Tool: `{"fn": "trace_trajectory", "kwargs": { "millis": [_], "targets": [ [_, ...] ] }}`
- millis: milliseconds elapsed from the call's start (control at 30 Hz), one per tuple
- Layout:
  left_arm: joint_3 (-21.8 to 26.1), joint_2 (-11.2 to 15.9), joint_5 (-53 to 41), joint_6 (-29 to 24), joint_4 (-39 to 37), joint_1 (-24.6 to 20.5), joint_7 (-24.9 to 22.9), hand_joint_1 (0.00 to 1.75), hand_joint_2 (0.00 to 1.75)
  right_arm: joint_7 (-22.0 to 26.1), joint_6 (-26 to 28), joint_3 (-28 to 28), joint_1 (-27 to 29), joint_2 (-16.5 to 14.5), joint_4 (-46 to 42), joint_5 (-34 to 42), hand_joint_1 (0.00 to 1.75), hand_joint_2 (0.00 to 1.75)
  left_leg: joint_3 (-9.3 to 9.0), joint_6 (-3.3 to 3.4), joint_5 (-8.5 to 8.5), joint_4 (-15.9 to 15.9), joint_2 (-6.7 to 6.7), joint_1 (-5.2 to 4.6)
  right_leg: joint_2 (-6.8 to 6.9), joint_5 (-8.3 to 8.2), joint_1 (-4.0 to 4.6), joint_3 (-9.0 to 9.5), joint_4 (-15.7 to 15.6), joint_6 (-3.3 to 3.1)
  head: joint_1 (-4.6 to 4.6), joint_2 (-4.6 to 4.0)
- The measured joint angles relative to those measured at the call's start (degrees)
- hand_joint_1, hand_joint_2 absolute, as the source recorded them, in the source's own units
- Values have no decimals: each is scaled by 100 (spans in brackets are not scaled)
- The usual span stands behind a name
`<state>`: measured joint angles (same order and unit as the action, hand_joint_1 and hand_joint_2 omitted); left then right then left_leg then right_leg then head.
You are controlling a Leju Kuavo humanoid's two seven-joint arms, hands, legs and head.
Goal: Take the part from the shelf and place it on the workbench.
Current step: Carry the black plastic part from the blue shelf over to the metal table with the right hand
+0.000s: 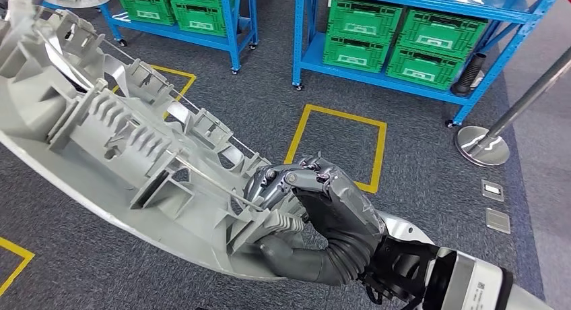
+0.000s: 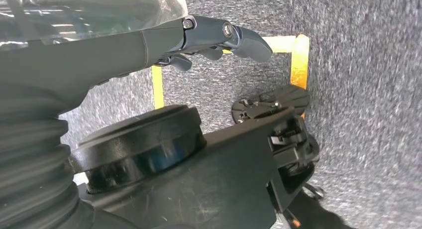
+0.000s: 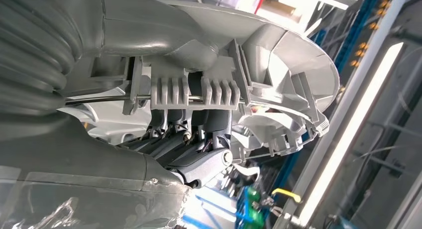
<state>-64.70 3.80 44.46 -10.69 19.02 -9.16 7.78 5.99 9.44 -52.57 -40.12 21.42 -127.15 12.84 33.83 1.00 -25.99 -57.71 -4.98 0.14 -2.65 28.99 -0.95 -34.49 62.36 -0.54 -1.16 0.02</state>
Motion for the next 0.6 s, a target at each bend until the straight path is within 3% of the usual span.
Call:
{"fn": "trace_trajectory", "kwargs": {
  "millis": [67,133,167,233,300,367,400,433,500,567,600],
  "targets": [
    [0,-6,-6,2,1,-13,0,0,175,-2,0,2,-1,0,-2,-3,175,175,74,-60,11,-44,-126,13,-181,-77,-6,140,-358,-26,-1,0],
    [-5,-4,-9,5,1,-12,-1,0,175,-5,-1,2,-2,-1,-4,-6,175,175,134,-133,45,-39,-243,37,-105,-71,1,137,-395,-57,0,0],
    [-12,-2,-10,5,2,-4,-1,0,175,-7,-2,1,-3,-1,-3,-9,175,175,152,-168,38,-50,-203,32,-35,-84,-4,150,-420,-87,2,0],
    [-32,5,-10,6,3,3,-1,0,175,-9,-2,2,-11,-3,-5,-14,175,175,282,-231,-139,-310,70,15,126,-105,-26,191,-473,-149,44,0],
    [-47,3,-14,6,4,-8,-1,0,175,-9,-3,2,-8,-4,-8,-18,175,175,585,-280,-475,-982,357,35,286,-101,-20,212,-484,-180,92,0],
    [-57,4,-23,11,4,-9,-1,0,175,-11,-4,-1,-3,-4,-8,-26,175,175,838,-315,-647,-1558,420,70,445,-85,-14,217,-477,-180,102,0],
    [-63,7,-28,16,4,-4,-2,0,175,-15,-4,-3,-2,-4,-8,-33,175,175,835,-325,-590,-1573,434,81,523,-73,-15,220,-468,-173,106,0],
    [-70,13,-32,21,4,1,-2,0,175,-21,-2,-4,-2,-4,-9,-41,175,175,718,-326,-440,-1356,460,88,592,-58,-16,226,-458,-161,110,0],
    [-80,26,-37,25,4,0,-2,0,175,-37,5,-6,-2,-4,-13,-69,175,175,304,-303,-121,-578,639,69,719,-19,-6,251,-438,-120,123,0],
    [-86,32,-41,26,4,-9,-1,0,175,-50,15,-4,-2,-3,-16,-92,175,175,61,-227,-24,-110,791,24,828,10,26,267,-426,-62,128,0],
    [-90,32,-44,27,4,-7,-1,0,175,-55,19,-3,0,-3,-17,-97,175,175,52,-186,-48,-77,796,-1,877,14,38,272,-431,-31,126,0]
  ]
}}
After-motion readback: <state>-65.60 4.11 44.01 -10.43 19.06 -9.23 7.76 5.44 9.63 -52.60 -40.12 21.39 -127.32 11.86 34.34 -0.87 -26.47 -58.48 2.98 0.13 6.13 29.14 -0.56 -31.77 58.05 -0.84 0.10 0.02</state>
